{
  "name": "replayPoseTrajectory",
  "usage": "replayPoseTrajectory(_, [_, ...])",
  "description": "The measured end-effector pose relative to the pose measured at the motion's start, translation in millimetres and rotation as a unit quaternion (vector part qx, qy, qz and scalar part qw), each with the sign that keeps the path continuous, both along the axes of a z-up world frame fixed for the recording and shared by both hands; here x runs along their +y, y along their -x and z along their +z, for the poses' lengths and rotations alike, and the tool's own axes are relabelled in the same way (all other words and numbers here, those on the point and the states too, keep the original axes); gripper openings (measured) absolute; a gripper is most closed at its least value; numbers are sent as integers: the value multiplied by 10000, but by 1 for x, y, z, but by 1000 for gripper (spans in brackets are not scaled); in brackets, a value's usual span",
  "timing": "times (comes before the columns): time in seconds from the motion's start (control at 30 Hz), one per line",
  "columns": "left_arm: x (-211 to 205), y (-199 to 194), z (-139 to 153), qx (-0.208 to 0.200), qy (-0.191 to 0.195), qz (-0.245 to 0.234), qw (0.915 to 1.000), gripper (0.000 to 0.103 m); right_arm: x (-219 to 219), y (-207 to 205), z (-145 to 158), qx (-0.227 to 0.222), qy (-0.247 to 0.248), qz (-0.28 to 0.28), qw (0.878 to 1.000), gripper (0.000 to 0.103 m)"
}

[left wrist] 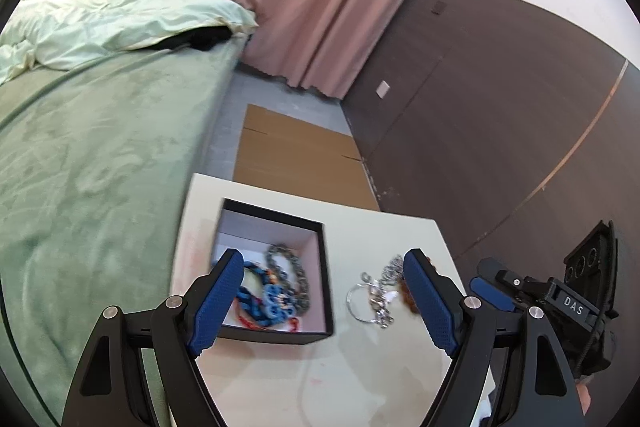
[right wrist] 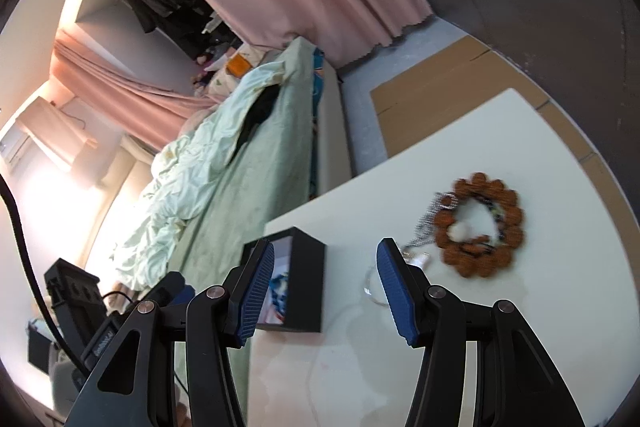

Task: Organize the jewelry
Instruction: 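Move the left gripper to the silver ring keychain and grasp it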

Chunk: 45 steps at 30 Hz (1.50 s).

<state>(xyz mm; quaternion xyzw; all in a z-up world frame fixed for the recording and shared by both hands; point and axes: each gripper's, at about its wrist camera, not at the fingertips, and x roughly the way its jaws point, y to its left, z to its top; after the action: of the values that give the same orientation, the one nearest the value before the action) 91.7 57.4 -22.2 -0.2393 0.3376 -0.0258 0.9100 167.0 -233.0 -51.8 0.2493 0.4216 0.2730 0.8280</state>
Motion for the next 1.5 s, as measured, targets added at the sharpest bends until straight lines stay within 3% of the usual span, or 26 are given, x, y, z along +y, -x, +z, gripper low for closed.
replayPoseTrajectory(0.43, [-74,-8,-11,85,-486,-985,9939,78,-46,0,-14,399,133,-383,9984,54])
replayPoseTrajectory(0.5, [-85,-9,-15,130,-606,-1098,9920,70,-54,0,-14,407,138,-441,9981,54])
replayPoseTrajectory(0.73, [-116,-15,-34,368,-1085,-1434,9830,55,-73,-1,-15,497,159,-556,9971,54])
replayPoseTrajectory(0.8, [-121,-19,-43,476,-1242,-1444,9805,43,-77,-2,-16,543,152,-594,9966,54])
replayPoseTrajectory(0.83, [-123,-22,-49,568,-1334,-1428,9791,42,-80,-2,-16,573,148,-618,9963,54])
replayPoseTrajectory(0.93, [-127,-27,-61,724,-1493,-1458,9753,41,-87,-4,-20,668,133,-669,9954,54])
replayPoseTrajectory(1.23, [-144,-42,-87,998,-2409,-1509,9535,41,-95,-11,-26,836,81,-691,9941,54])
replayPoseTrajectory(1.5, [-153,-55,-98,1023,-2571,-1742,9450,41,-100,-18,-29,908,9,-703,9934,54])
